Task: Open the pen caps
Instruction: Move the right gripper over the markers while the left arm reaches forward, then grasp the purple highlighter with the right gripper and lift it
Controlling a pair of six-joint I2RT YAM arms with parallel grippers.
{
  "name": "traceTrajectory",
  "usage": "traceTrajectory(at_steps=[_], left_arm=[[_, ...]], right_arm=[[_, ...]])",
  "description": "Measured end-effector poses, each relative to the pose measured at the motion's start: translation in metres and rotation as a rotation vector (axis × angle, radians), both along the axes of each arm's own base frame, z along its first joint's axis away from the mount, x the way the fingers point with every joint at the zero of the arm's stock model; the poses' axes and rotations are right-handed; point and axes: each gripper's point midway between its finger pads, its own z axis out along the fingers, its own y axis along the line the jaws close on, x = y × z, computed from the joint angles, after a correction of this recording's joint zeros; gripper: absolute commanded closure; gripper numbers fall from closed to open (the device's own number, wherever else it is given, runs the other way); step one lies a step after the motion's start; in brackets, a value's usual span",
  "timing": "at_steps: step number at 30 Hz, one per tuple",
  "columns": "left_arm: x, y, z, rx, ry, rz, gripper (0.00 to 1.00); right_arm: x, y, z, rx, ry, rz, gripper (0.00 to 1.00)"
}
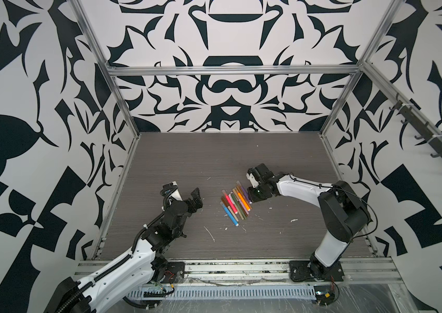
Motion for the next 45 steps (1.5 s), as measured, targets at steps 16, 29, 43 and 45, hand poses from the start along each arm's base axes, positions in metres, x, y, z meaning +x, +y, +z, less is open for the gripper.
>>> traceTrajectory(at_steps=[16, 29, 43, 45], left_arm=[[0.001, -0.006, -0.010, 0.023, 0.031, -0.031, 0.01], [0.002, -0.007, -0.013, 0.029, 0.039, -0.032, 0.01], [0.002, -0.007, -0.015, 0.036, 0.049, -0.034, 0.01], [0.002, -0.007, -0.016, 0.038, 0.051, -0.033, 0.01]], right_arm=[[0.003, 0.002, -0.009, -0.019, 0.029, 0.004, 0.70], [0.007, -0.013, -0.011, -0.090, 0.012, -0.058, 0.03], [0.008, -0.031, -0.011, -0.191, -0.005, -0.117, 0.01], [0.009, -0.034, -0.011, -0.205, -0.009, -0.127, 0.12]])
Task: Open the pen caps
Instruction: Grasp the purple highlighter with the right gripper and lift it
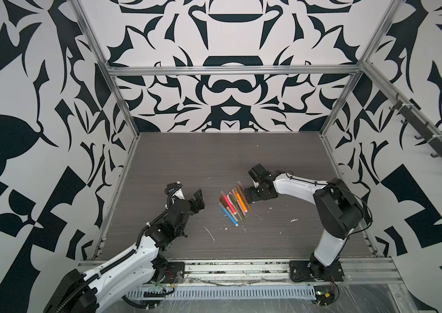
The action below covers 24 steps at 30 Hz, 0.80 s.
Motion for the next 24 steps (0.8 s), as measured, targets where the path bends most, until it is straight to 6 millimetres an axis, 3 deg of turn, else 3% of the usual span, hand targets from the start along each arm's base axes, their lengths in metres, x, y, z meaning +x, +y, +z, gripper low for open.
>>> traceTrajectory(at_steps=[3, 14, 24], left_arm=[[0.000, 0.000, 0.000, 0.002, 0.003, 0.000, 0.01], [0.001, -0.001, 0.001, 0.000, 0.000, 0.000, 0.01], [0.001, -0.002, 0.001, -0.005, 0.003, -0.009, 0.01]], right_arm=[[0.000, -0.002, 0.000, -0.008, 0.000, -0.005, 0.32], [0.005, 0.007, 0.002, 0.007, 0.009, 0.007, 0.51], [0.008, 0.015, -0.004, 0.020, 0.036, 0.033, 0.90]])
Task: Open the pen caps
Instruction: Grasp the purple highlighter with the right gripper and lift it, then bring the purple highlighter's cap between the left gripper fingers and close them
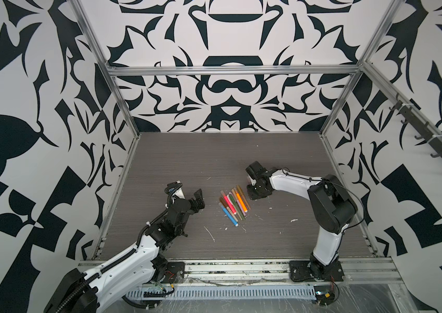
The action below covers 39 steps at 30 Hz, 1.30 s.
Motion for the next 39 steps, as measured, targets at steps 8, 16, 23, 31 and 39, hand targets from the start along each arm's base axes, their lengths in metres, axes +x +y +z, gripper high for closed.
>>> traceTrajectory(at_steps=[8, 16, 23, 31, 39], left_arm=[[0.000, -0.029, -0.002, -0.017, 0.038, -0.140, 0.01], [0.029, -0.110, 0.031, -0.141, 0.159, -0.341, 0.10], [0.034, -0.184, 0.004, -0.313, 0.391, -0.545, 0.36], [0.029, -0.215, -0.003, -0.457, 0.493, -0.632, 0.42], [0.029, -0.227, 0.007, -0.530, 0.493, -0.666, 0.60]], right_arm=[[-0.006, -0.008, 0.015, -0.005, -0.031, 0.002, 1.00], [-0.045, 0.003, 0.072, 0.229, -0.100, 0.091, 1.00], [-0.087, 0.021, 0.086, 0.446, -0.081, 0.141, 1.00], [-0.097, 0.033, 0.104, 0.562, -0.106, 0.160, 1.00], [-0.100, 0.039, 0.106, 0.605, -0.101, 0.173, 1.00]])
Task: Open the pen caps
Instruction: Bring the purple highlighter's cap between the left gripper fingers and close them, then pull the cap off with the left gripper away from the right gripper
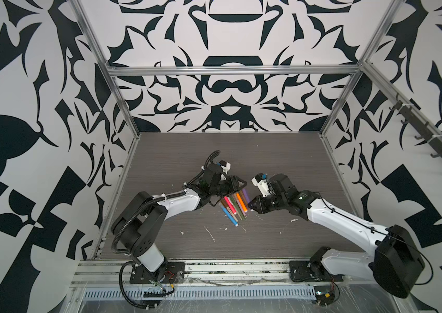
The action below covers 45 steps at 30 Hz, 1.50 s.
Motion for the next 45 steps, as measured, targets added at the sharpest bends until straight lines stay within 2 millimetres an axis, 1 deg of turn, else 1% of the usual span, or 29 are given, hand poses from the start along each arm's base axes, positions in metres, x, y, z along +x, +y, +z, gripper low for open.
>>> traceTrajectory(at_steps=[1, 3, 5, 6, 7, 9, 10, 11, 12, 14, 16, 19, 26, 30, 32, 33, 34, 35, 36, 40, 45], left_arm=[[0.000, -0.001, 0.000, -0.007, 0.002, -0.002, 0.64], [0.000, -0.003, 0.000, -0.015, 0.008, -0.005, 0.76], [-0.001, -0.004, 0.001, -0.028, 0.020, -0.007, 0.94], [-0.001, -0.006, 0.005, -0.042, 0.012, -0.017, 1.00], [-0.001, -0.007, 0.007, -0.044, 0.002, -0.019, 1.00], [-0.001, -0.008, 0.007, -0.049, 0.001, -0.020, 1.00], [-0.001, -0.008, 0.008, -0.052, -0.003, -0.023, 1.00], [-0.001, -0.008, 0.010, -0.057, -0.008, -0.024, 1.00], [-0.001, -0.009, 0.011, -0.061, -0.012, -0.025, 1.00], [-0.001, -0.010, 0.013, -0.071, -0.021, -0.029, 1.00], [-0.001, -0.009, 0.013, -0.074, -0.024, -0.031, 1.00], [-0.002, -0.010, 0.013, -0.077, -0.026, -0.034, 1.00], [-0.002, -0.011, 0.015, -0.087, -0.032, -0.038, 1.00], [-0.003, -0.011, 0.016, -0.091, -0.034, -0.041, 1.00], [-0.005, -0.009, 0.016, -0.092, -0.033, -0.041, 1.00], [-0.006, -0.008, 0.016, -0.091, -0.032, -0.041, 1.00], [-0.007, -0.007, 0.015, -0.090, -0.031, -0.041, 1.00], [-0.008, -0.007, 0.014, -0.089, -0.030, -0.042, 1.00], [-0.008, -0.006, 0.013, -0.087, -0.028, -0.039, 1.00], [-0.009, -0.005, 0.011, -0.086, -0.025, -0.036, 1.00], [-0.001, 0.004, 0.014, -0.079, -0.024, -0.049, 1.00]], right_arm=[[0.000, 0.000, 0.000, 0.002, 0.000, 0.000, 1.00], [0.001, 0.001, 0.001, 0.007, -0.002, -0.001, 1.00], [0.001, 0.001, 0.001, 0.010, -0.006, -0.002, 1.00], [0.001, 0.001, 0.001, 0.009, -0.005, -0.002, 1.00], [0.002, 0.001, 0.000, 0.009, -0.007, -0.004, 0.97], [0.001, 0.001, 0.001, 0.010, -0.005, -0.006, 0.63], [0.002, 0.001, 0.001, 0.012, -0.006, -0.009, 0.50], [0.002, 0.001, 0.001, 0.013, -0.011, -0.008, 0.44], [0.002, 0.001, 0.003, 0.018, -0.016, -0.010, 0.41], [0.004, 0.002, 0.007, 0.032, -0.032, -0.010, 0.40], [0.006, 0.004, 0.011, 0.045, -0.045, -0.011, 0.41], [0.008, 0.007, 0.011, 0.053, -0.045, -0.010, 0.45], [0.014, 0.011, -0.004, 0.034, -0.002, -0.019, 0.48], [0.018, 0.014, -0.005, 0.034, 0.002, -0.022, 0.52], [0.020, 0.015, -0.004, 0.039, -0.003, -0.025, 0.56], [0.021, 0.015, -0.003, 0.041, -0.005, -0.027, 0.62], [0.021, 0.015, -0.002, 0.043, -0.007, -0.028, 0.76], [0.022, 0.015, -0.001, 0.047, -0.008, -0.031, 0.96], [0.023, 0.016, 0.001, 0.054, -0.008, -0.028, 1.00], [0.021, 0.018, 0.002, 0.061, -0.011, -0.013, 1.00], [0.022, 0.020, 0.004, 0.090, -0.023, -0.018, 1.00]])
